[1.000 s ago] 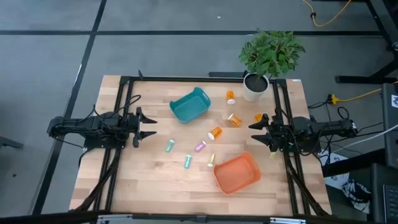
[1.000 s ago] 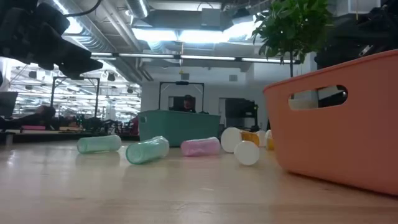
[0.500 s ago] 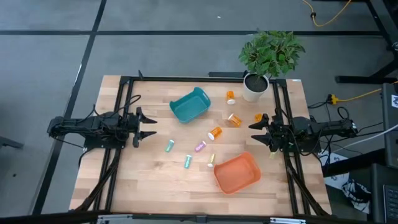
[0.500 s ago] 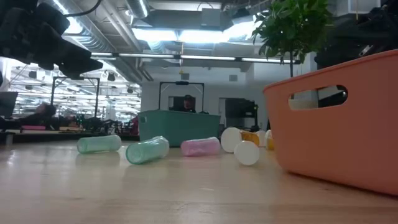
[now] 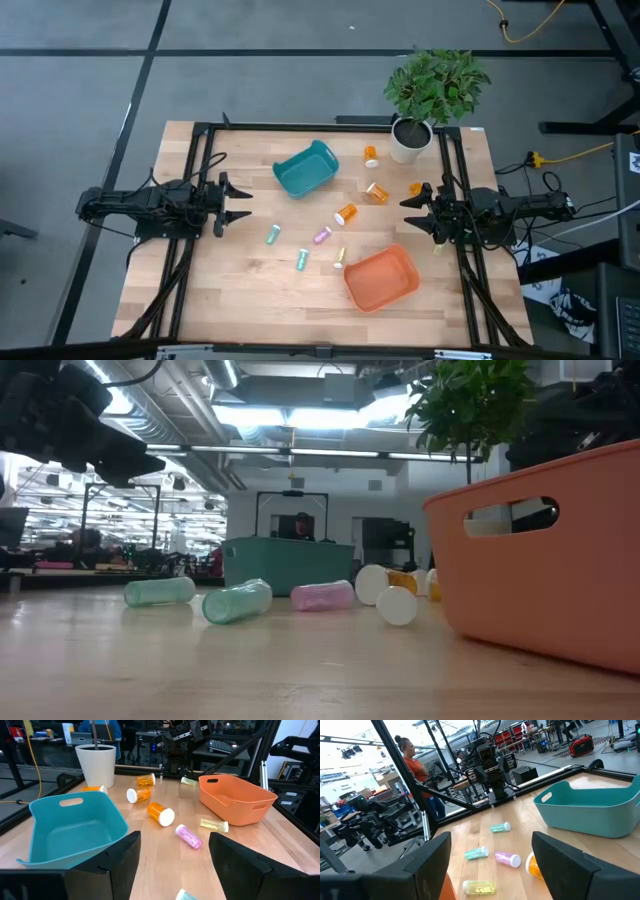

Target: Pick and place medicine bottles into bin by pill shape (circle, oval)

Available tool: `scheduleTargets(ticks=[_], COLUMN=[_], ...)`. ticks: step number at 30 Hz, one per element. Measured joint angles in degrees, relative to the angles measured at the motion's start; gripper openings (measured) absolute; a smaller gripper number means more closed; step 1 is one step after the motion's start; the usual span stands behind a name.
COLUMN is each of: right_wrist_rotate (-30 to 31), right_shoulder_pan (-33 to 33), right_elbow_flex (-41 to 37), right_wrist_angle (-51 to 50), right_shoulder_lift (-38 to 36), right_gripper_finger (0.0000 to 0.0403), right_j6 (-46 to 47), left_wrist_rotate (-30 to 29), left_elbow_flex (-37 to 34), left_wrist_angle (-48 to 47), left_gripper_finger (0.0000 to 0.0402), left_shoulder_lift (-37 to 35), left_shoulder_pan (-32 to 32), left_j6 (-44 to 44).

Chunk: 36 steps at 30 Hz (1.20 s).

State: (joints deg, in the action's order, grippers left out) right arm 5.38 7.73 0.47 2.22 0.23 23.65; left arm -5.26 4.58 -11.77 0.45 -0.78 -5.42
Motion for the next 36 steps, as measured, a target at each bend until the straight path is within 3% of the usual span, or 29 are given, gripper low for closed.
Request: scheduleTargets(ticks=[11, 19, 32, 36], right_wrist_rotate=[0.13, 7.68, 7.46, 8.50], right_shoulder_pan=[0.00, -0.01, -0.03, -0.07], right_elbow_flex=[0.00, 0.00, -0.02, -0.02], right_wrist_angle=[0.28, 4.86, 7.84, 13.81], right_shoulder_lift=[0.02, 0.00, 0.00, 0.00], right_gripper_finger=[0.0280, 0.0280, 0.0280, 0.0280], right_j6=[0.01, -1.60, -3.25, 3.11], left_wrist_rotate=[0.02, 0.01, 0.00, 0.02], left_elbow_flex=[-0.01, -0.02, 0.00, -0.01], left_wrist_angle=[0.00, 0.00, 0.00, 0.00], left_gripper_finger=[0.0229, 0.0229, 0.0229, 0.0229], left_shoulder_lift=[0.02, 0.01, 0.02, 0.02], left_shoulder_pan=[0.00, 0.00, 0.01, 0.02], left_j6=[-0.01, 0.00, 0.01, 0.00])
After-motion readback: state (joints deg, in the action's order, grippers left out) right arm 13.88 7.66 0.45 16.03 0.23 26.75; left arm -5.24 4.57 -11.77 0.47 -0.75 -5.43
